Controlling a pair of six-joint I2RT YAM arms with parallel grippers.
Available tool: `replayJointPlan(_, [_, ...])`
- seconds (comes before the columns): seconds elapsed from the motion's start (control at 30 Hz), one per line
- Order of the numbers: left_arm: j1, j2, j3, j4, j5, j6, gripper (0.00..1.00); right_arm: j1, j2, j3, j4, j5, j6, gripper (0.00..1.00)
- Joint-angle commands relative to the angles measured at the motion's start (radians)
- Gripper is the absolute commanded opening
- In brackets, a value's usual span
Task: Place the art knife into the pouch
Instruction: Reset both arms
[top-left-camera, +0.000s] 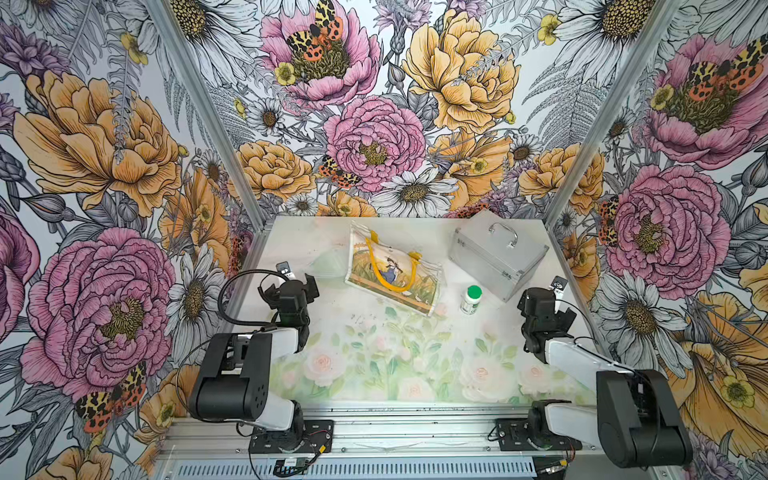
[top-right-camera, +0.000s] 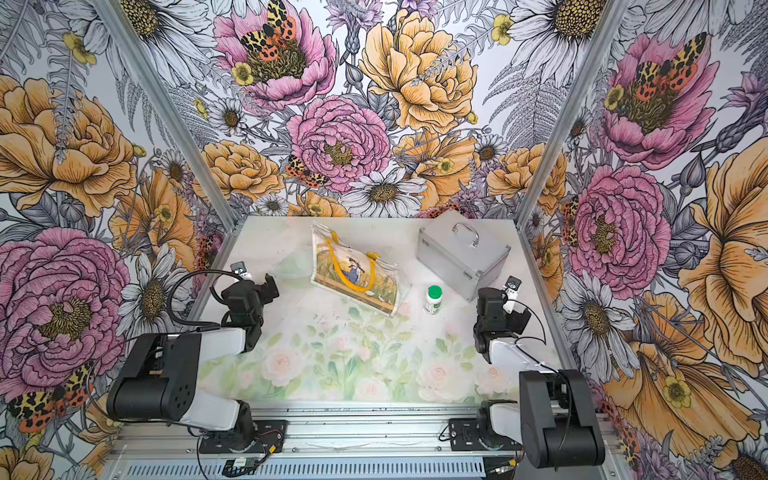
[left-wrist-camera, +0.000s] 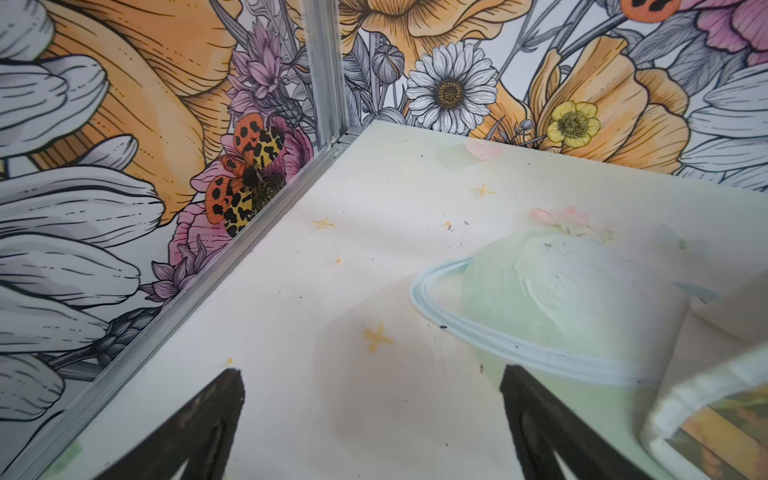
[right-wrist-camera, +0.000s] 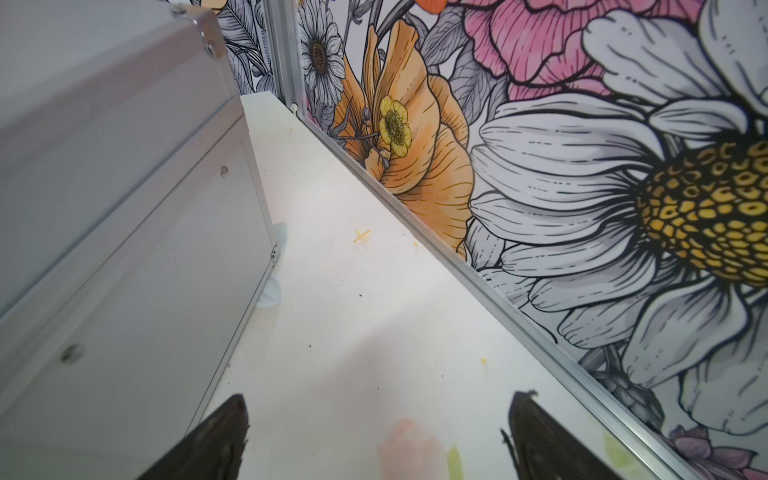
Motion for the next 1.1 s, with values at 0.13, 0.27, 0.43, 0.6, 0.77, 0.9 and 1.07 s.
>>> replayJointPlan(0.13, [-0.005, 0.072, -0.087, 0.339, 0.110, 0.064, 0.99, -0.006, 0.109, 0.014, 0.335, -0.091, -0.078, 0.99])
replayJointPlan(0.27, [-0.018, 0.061, -0.087, 0.317, 0.111, 0.075, 0.99, 0.009, 0.186, 0.035, 0.401, -0.161, -0.145, 0.99])
replayJointPlan(0.43, [-0.015, 0.055, -0.082, 0.295, 0.115, 0.069, 0.99, 0.019, 0.220, 0.046, 0.423, -0.311, -0.217, 0.99])
replayJointPlan(0.6, [-0.014, 0.057, -0.081, 0.298, 0.115, 0.069, 0.99, 0.006, 0.243, -0.020, 0.543, -0.413, -0.230, 1.00])
replayJointPlan(0.77, [-0.012, 0.058, -0.080, 0.297, 0.117, 0.066, 0.99, -0.013, 0.256, 0.000, 0.524, -0.443, -0.219, 0.99])
replayJointPlan(0.9, [-0.012, 0.056, -0.080, 0.293, 0.117, 0.065, 0.99, -0.012, 0.260, -0.004, 0.541, -0.442, -0.223, 1.00])
replayJointPlan(1.07, [-0.012, 0.056, -0.080, 0.296, 0.117, 0.066, 0.99, -0.010, 0.256, -0.011, 0.553, -0.441, -0.226, 1.00])
